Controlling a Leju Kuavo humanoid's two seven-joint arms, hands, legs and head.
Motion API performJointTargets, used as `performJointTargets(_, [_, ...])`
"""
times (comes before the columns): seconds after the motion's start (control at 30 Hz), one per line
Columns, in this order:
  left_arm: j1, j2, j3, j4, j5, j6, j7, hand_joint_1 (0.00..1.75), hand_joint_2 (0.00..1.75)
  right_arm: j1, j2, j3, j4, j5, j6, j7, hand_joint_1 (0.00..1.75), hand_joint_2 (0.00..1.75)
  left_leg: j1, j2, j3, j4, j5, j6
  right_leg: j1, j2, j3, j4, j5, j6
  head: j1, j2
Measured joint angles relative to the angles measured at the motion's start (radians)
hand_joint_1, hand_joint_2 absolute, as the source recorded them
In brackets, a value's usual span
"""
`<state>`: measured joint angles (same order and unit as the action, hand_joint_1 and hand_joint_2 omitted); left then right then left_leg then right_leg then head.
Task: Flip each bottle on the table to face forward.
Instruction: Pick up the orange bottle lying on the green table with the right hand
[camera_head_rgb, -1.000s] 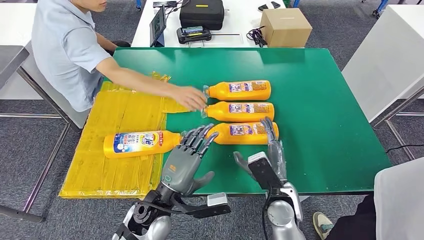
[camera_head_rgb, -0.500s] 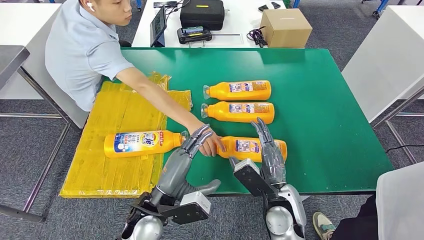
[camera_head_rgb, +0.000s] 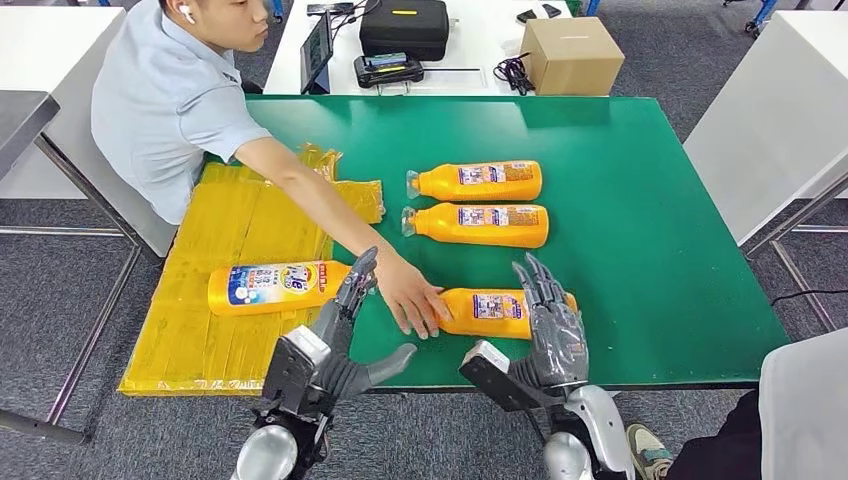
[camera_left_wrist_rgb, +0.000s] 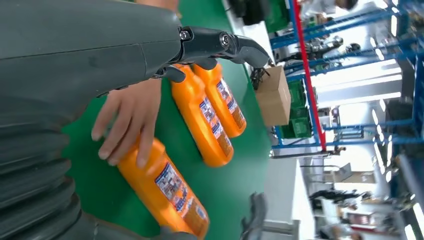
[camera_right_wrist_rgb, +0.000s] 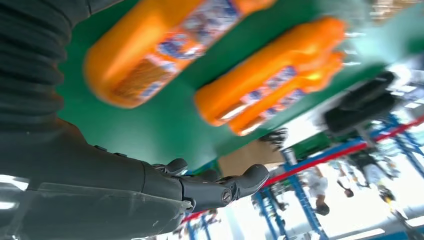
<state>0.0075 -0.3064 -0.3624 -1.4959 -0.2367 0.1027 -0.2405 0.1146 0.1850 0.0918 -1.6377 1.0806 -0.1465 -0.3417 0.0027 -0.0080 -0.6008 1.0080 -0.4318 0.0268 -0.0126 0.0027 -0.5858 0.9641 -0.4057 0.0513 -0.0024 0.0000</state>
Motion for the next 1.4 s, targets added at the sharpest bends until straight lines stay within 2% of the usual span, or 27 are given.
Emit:
performJointTargets(0.23, [0.035,-0.003,0.037,-0.026,0.044,0.03,0.043,0.0,1.75,0.022,-0.037,0.026,-0.008,0.19,0.002,0.145,0.0,1.75,0.0,0.0,0.0,0.0,0.0,0.0,0.0,0.0,0.0,0.0,0.0,0.0,0.0,0.0])
performJointTargets(0.4, [0.035,-0.006,0.043,-0.022,0.069,0.009,0.086,0.0,1.75,-0.002,-0.068,0.028,0.002,0.255,0.022,0.194,0.0,1.75,0.0,0.0,0.0,0.0,0.0,0.0,0.0,0.0,0.0,0.0,0.0,0.0,0.0,0.0])
performJointTargets(0.67, [0.005,-0.006,0.019,0.055,0.083,-0.01,0.099,0.0,1.75,-0.11,-0.103,0.023,0.116,0.256,0.031,0.204,0.0,1.75,0.0,0.001,0.001,0.0,0.0,0.0,0.0,0.0,0.0,0.0,0.0,0.0,0.0,0.0])
performJointTargets(0.97, [-0.038,-0.006,-0.018,0.134,0.1,-0.008,0.116,0.0,1.75,-0.215,-0.115,-0.012,0.296,0.203,0.033,0.189,0.0,1.75,0.0,0.0,0.0,0.0,0.0,0.0,0.0,0.0,0.0,0.0,0.0,0.0,0.0,0.0])
performJointTargets(1.4, [-0.059,-0.006,-0.04,0.184,0.089,-0.019,0.147,0.0,1.75,-0.234,-0.116,-0.021,0.379,0.179,0.054,0.163,0.0,1.75,0.0,0.0,0.0,0.0,0.0,0.0,0.0,0.0,0.0,0.0,0.0,0.0,0.0,0.0])
